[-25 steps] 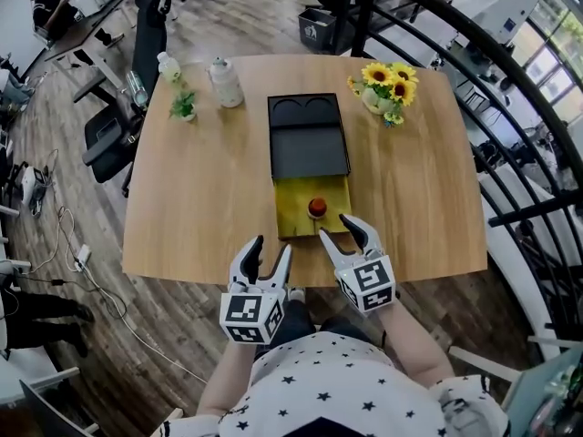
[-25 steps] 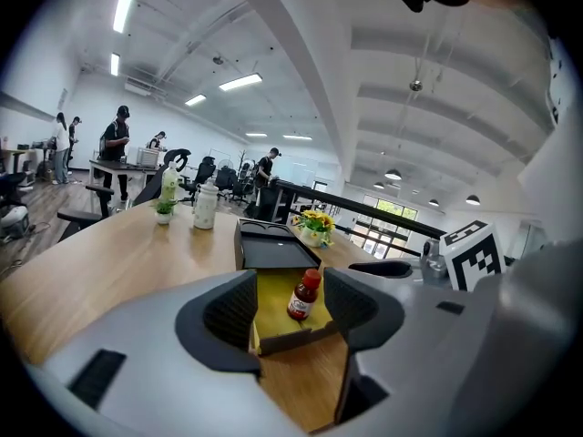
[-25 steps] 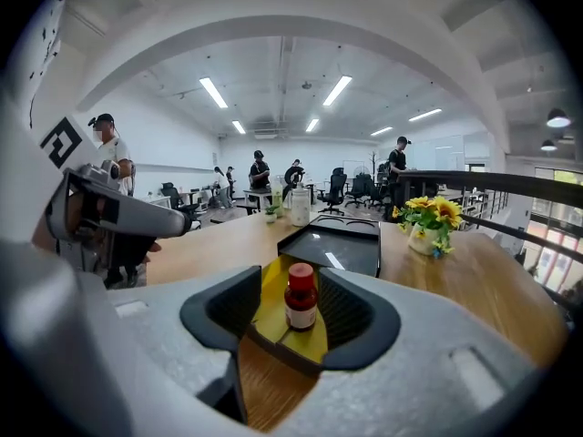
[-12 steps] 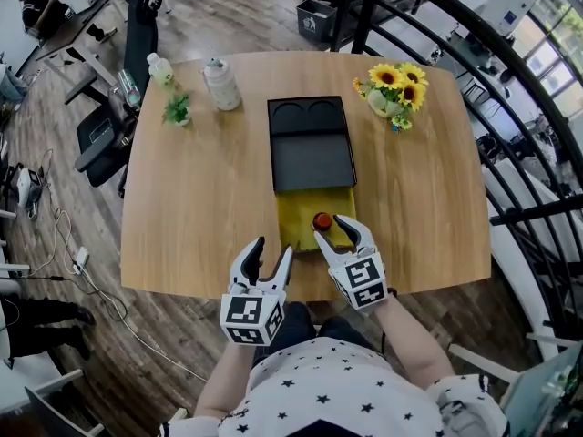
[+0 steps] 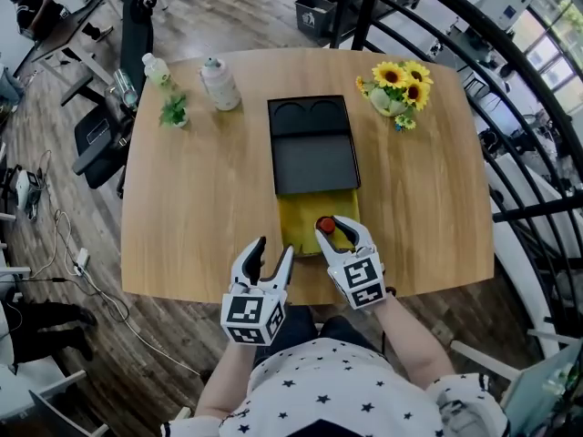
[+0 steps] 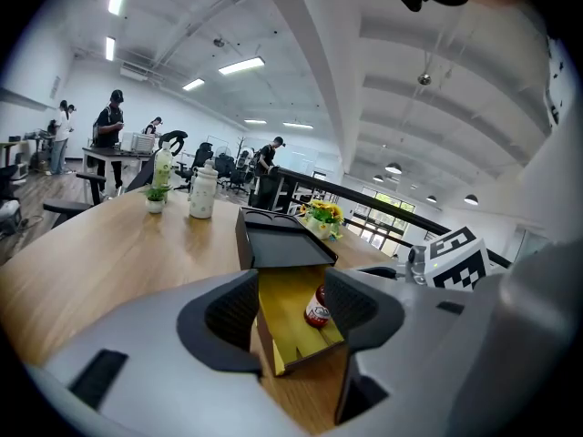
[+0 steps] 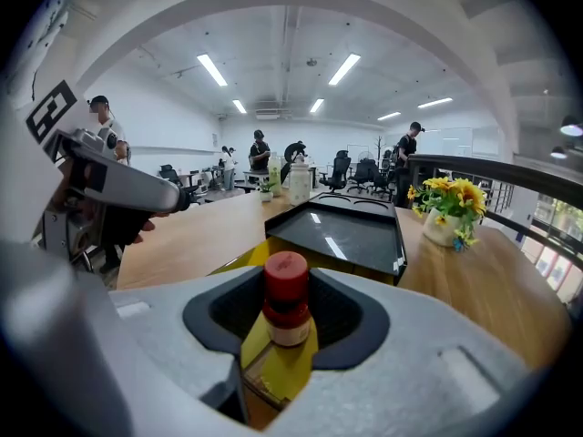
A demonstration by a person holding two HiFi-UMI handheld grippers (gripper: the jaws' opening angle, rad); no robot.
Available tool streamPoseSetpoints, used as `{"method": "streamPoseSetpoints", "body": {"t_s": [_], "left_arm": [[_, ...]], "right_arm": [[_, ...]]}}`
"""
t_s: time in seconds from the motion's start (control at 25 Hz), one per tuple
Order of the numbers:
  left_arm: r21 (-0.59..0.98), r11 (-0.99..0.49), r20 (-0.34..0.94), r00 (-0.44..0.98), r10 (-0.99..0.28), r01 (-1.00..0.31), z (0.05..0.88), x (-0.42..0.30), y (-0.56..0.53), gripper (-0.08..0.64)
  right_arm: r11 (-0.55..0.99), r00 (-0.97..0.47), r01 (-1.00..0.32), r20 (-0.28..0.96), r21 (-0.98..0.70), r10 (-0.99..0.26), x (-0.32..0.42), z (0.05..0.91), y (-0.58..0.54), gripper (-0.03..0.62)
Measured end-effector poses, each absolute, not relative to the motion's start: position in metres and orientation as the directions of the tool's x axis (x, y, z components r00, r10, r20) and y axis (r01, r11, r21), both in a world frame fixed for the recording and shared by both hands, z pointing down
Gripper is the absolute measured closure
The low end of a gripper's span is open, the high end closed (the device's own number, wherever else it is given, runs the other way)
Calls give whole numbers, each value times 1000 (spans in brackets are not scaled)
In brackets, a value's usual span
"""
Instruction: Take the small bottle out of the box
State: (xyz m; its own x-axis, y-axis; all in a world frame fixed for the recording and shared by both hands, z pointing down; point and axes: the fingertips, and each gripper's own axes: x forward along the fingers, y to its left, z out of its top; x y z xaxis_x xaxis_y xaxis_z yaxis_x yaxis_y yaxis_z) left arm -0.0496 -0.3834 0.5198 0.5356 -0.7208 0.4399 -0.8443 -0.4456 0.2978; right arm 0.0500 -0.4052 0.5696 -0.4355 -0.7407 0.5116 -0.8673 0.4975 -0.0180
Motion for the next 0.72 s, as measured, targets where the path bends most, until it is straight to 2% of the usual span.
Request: {"method": "streamPoseSetpoints", "body": {"t_s": [0.48, 0.72], "left_arm": [[292, -438, 437, 526, -729, -850, 517, -52, -377, 345], [282, -444, 419, 526, -740, -850, 507, -47, -369, 345]], "right_arm": [[507, -441, -862, 538, -29, -719, 47, 569, -398, 446], [494, -434, -870, 503, -16, -748, 56, 547, -388, 446]]}}
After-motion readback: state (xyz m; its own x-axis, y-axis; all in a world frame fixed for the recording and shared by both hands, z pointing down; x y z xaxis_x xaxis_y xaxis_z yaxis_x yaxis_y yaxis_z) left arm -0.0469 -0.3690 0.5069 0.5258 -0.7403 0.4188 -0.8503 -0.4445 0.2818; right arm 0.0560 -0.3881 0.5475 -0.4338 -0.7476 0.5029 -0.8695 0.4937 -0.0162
